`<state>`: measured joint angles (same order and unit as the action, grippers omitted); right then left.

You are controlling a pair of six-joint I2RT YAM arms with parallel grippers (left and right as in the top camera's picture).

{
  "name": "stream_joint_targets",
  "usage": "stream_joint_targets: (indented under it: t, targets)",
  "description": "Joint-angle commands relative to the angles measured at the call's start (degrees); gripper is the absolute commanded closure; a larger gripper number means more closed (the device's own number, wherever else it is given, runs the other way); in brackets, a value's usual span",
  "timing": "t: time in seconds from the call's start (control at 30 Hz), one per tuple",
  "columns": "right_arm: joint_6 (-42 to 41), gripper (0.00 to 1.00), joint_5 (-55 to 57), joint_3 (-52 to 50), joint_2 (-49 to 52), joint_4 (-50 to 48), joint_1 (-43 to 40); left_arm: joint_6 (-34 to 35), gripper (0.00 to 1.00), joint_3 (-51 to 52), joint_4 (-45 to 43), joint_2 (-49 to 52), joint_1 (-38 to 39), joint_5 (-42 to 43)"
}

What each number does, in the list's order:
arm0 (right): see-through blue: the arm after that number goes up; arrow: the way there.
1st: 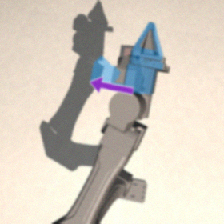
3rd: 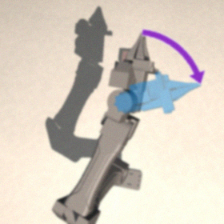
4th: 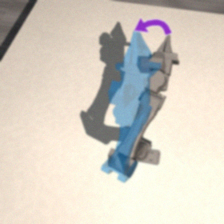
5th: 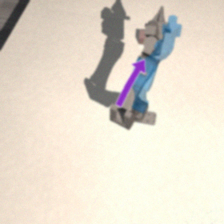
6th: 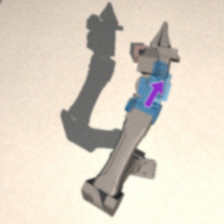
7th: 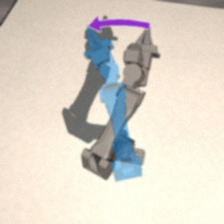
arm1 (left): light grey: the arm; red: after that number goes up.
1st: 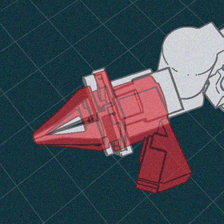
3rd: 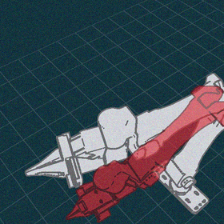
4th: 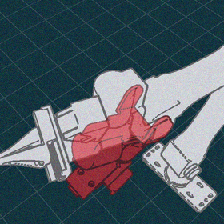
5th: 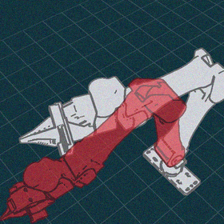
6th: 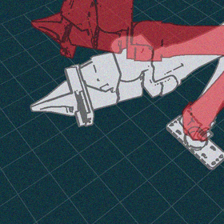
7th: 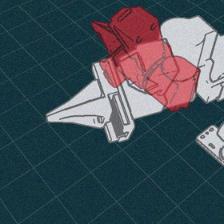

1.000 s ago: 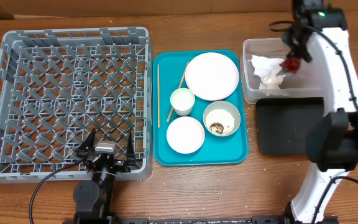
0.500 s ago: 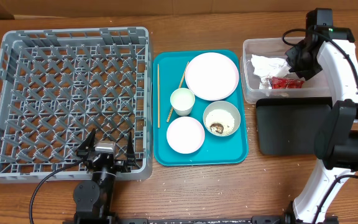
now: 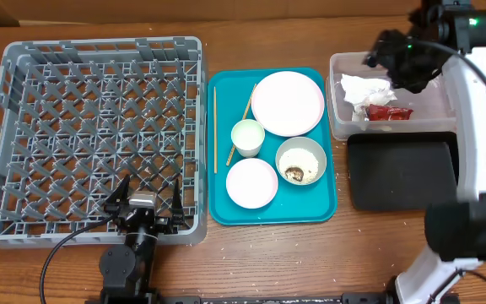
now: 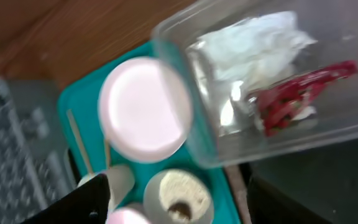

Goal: Sort waste into correct bins and load items into the dishwasher
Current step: 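Grasp the rim of the rice bowl with the right gripper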

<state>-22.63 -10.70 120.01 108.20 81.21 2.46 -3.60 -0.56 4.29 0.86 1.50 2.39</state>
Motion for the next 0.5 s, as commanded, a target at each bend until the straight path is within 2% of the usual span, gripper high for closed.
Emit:
stream_joint_targets:
  t: [0.0, 0.17, 0.47]
  targets:
    - [2.2, 0.26, -0.9, 0.5, -1.6, 1.7, 5.3, -0.7, 0.0, 0.3, 0.0, -0.4, -0.3, 0.2]
    - [0.1, 0.27, 0.0, -5.3, -1.6, 0.7, 11.8, -0.7, 0.0, 0.3, 0.0, -0.4, -0.3, 0.2]
    - [-3.5, 0.37, 0.2, -16.2, -1.6, -4.6, 20.9, -0.7, 0.0, 0.3, 0.0, -0.4, -0.3, 0.2]
